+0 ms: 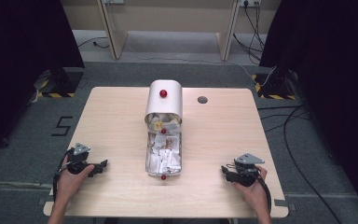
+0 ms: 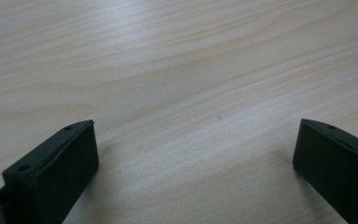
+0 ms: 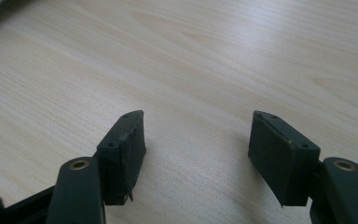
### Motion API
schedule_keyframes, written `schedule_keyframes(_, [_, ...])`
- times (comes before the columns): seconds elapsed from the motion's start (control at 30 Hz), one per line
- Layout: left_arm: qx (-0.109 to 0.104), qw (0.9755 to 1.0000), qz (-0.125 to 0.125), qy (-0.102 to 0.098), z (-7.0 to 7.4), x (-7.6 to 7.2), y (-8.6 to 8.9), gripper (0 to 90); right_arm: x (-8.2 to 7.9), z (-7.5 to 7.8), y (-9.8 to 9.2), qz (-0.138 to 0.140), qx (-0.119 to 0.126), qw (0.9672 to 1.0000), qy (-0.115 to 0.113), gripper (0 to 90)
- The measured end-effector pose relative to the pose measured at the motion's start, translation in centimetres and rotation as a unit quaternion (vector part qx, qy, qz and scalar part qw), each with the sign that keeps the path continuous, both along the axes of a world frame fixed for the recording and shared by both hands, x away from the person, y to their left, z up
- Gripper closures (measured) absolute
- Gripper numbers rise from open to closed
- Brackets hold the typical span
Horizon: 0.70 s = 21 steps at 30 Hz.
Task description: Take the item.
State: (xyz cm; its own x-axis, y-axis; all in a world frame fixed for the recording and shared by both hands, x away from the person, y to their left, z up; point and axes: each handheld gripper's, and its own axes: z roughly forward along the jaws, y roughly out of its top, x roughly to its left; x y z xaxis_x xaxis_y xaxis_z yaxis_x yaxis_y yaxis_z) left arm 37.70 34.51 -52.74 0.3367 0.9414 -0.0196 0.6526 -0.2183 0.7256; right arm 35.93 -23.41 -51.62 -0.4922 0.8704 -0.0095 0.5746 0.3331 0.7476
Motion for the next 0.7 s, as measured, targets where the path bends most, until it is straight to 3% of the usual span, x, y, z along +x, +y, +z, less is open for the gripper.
schedule_keyframes(0.5, [0.000,1.0000,0.000,0.000,0.01,0.01,0.01,0.0,0.03,0.02,0.04,-0.002,0.000,1.0000,0.000,37.0])
schedule_keyframes(0.63, [0.000,1.0000,0.000,0.000,0.00,0.01,0.01,0.0,0.13,0.04,0.10,-0.006,0.004,1.0000,-0.002,38.3])
schedule_keyframes(0.7, [0.000,1.0000,0.000,0.000,0.00,0.01,0.00,0.0,0.07,0.14,0.28,-0.004,0.018,0.9998,-0.008,37.9])
